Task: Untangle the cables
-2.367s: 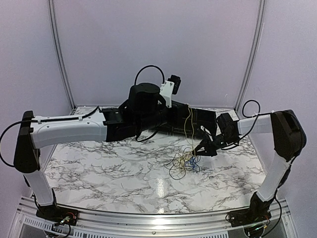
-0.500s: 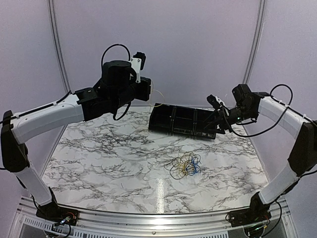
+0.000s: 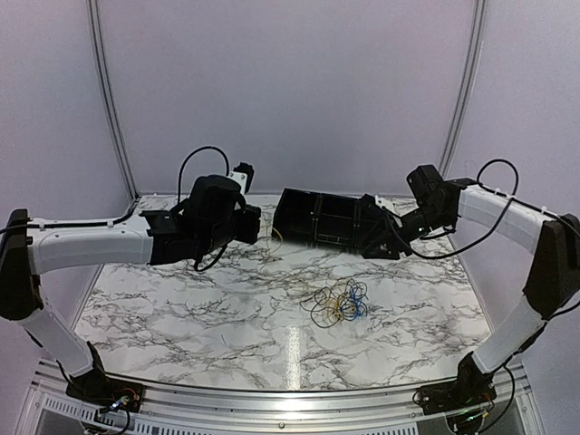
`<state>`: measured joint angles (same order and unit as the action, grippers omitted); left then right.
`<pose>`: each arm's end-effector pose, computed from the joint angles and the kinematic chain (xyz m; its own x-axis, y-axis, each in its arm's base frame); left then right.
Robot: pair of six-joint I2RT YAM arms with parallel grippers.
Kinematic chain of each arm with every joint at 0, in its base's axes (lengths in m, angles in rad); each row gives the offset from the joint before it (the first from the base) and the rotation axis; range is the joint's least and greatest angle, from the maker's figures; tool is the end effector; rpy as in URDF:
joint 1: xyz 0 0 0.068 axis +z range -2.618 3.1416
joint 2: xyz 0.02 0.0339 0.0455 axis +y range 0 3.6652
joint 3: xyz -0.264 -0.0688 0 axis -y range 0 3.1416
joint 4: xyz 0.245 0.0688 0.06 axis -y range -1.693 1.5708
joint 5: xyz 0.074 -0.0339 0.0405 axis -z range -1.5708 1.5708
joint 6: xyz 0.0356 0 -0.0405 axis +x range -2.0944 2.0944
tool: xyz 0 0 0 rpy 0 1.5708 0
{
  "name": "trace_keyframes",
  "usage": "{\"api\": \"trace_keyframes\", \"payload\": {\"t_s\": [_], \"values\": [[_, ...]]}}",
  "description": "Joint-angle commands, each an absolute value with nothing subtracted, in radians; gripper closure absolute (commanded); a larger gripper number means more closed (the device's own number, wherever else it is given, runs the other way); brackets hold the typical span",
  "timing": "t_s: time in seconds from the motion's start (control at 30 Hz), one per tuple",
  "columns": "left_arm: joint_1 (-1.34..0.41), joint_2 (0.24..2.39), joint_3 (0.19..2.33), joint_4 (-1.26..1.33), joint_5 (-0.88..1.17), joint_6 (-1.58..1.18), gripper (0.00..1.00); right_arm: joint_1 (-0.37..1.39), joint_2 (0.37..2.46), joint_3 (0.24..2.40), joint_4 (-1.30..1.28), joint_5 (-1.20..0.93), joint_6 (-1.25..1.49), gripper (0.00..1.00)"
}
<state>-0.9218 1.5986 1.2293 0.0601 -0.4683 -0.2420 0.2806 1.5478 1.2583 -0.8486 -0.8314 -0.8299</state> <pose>0.2414 -0.2916 0.3127 -0.2866 0.0240 -0.9577 0.3938 0.9143 -0.0949 0.2877 0.1103 0.2760 -0.2314 -0.5841 -0.7780 -0.9706 0.1936 0.1433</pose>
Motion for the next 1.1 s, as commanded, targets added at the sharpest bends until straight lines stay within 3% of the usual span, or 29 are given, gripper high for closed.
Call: {"api": "trace_keyframes", "payload": {"t_s": [0.0,0.37,0.6,0.83,0.93,1.07], "values": [[-0.919,1.505,1.072,0.094,-0.52,-0.331,1.0,0.355,1.611,1.277,-0.799,-0.764,-0.817,0.54],[-0.919,1.448,0.902,0.139,-0.541,-0.414,1.0,0.574,1.805,1.411,-0.752,-0.66,-0.827,0.56],[-0.92,1.439,0.881,0.119,-0.506,-0.44,1.0,0.611,1.976,1.565,-0.706,-0.685,-0.652,0.62],[-0.935,1.243,0.79,0.047,-0.445,-0.505,0.56,0.656,2.121,1.71,-0.63,-0.688,-0.459,0.63],[-0.936,1.124,0.718,0.047,-0.479,-0.512,0.47,0.676,2.182,1.769,-0.619,-0.694,-0.413,0.62],[-0.931,1.083,0.648,0.037,-0.506,-0.523,0.44,0.693,2.271,1.845,-0.614,-0.694,-0.368,0.6]]}}
